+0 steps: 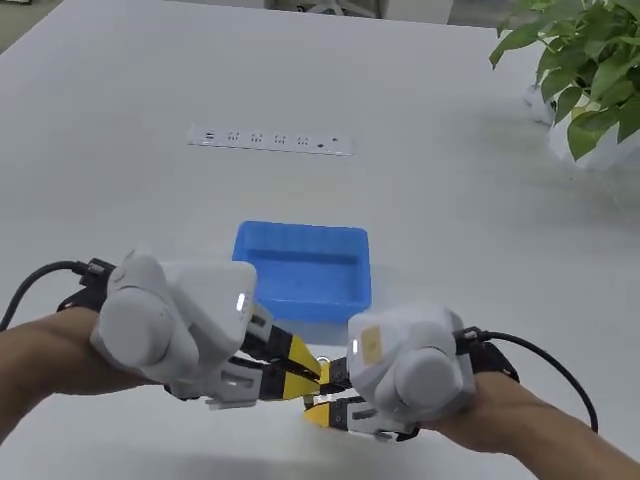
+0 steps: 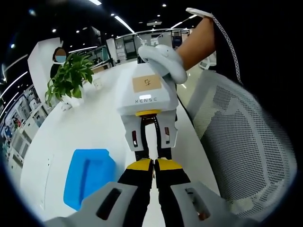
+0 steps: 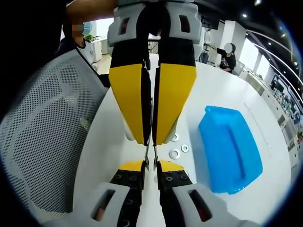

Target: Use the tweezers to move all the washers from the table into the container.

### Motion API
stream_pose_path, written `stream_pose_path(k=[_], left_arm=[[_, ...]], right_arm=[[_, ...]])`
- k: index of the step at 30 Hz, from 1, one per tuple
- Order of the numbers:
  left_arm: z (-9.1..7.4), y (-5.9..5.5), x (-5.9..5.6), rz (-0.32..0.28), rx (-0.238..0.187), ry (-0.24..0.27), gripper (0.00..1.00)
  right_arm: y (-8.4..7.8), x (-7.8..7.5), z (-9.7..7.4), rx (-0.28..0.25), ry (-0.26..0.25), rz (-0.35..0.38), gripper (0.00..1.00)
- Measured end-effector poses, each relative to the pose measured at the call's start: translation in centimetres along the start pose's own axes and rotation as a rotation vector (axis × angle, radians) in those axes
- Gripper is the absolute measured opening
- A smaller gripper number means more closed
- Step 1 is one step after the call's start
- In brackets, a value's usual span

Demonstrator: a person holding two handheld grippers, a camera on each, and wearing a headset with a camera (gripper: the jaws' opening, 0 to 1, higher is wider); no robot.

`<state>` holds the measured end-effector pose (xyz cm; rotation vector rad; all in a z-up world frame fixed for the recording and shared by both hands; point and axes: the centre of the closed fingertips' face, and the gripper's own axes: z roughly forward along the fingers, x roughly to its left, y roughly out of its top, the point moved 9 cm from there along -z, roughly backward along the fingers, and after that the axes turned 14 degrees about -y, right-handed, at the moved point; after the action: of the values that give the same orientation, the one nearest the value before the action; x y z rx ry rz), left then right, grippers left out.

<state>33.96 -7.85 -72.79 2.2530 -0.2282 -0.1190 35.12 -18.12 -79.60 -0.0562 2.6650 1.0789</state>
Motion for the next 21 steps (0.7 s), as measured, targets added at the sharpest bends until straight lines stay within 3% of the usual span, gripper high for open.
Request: stream_pose_path(k=[21], left_arm=[[0.55, -0.02, 1.01, 0.001, 0.004, -0.012, 0.06]], right_arm=[[-0.99, -0.66, -0.32, 0.012, -0.032, 0.019, 0.13]])
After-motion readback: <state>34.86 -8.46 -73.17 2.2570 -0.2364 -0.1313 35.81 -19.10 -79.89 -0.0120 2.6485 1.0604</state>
